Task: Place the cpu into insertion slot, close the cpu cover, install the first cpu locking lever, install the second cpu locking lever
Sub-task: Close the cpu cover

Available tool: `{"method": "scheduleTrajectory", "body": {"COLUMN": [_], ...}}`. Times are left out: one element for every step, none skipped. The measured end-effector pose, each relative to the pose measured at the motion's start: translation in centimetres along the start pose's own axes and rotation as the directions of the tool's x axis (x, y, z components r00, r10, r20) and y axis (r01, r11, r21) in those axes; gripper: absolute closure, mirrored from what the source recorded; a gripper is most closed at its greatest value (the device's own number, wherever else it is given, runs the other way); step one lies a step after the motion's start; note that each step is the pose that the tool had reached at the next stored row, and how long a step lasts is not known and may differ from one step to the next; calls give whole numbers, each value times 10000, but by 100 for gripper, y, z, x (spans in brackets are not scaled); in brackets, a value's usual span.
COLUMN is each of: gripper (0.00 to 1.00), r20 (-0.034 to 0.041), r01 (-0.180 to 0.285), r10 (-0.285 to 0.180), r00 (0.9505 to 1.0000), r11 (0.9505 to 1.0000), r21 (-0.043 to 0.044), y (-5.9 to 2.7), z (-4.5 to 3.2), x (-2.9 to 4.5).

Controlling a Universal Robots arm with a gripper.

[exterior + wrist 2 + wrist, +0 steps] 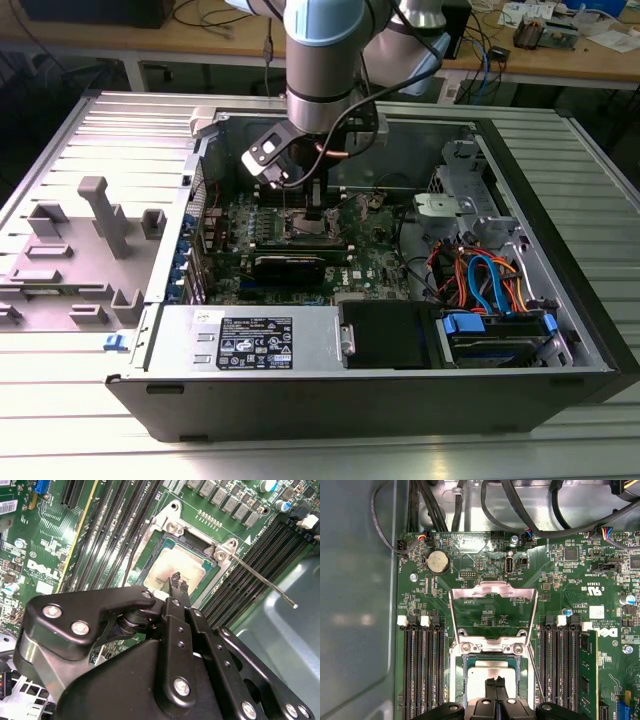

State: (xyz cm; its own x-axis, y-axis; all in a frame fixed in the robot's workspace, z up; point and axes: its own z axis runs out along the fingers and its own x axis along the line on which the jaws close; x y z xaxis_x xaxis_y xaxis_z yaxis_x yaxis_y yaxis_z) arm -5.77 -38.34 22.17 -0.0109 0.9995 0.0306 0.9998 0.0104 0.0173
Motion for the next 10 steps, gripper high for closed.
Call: {"method": "scheduleTrajectory", "body": {"gripper": [89, 89, 89, 89, 89, 89, 89, 89, 89, 89], "r20": [0, 0, 1, 0, 1, 0, 1, 1, 1, 0], "r01": [-1, 0, 0, 0, 0, 0, 1, 1, 1, 0], "r10": [1, 0, 0, 0, 0, 0, -1, -1, -1, 0], "r00": [10000, 10000, 10000, 10000, 10000, 10000, 10000, 10000, 10000, 10000], "r11": [10000, 10000, 10000, 10000, 10000, 10000, 10000, 10000, 10000, 10000], "r21": [0, 0, 0, 0, 0, -1, 0, 0, 0, 0], "y": [2, 3, 3, 3, 3, 3, 4, 4, 4, 4], "z": [0, 0, -3, -9, -14, -23, -32, -43, -54, -62], "x": [1, 1, 2, 2, 2, 2, 2, 2, 3, 3]}}
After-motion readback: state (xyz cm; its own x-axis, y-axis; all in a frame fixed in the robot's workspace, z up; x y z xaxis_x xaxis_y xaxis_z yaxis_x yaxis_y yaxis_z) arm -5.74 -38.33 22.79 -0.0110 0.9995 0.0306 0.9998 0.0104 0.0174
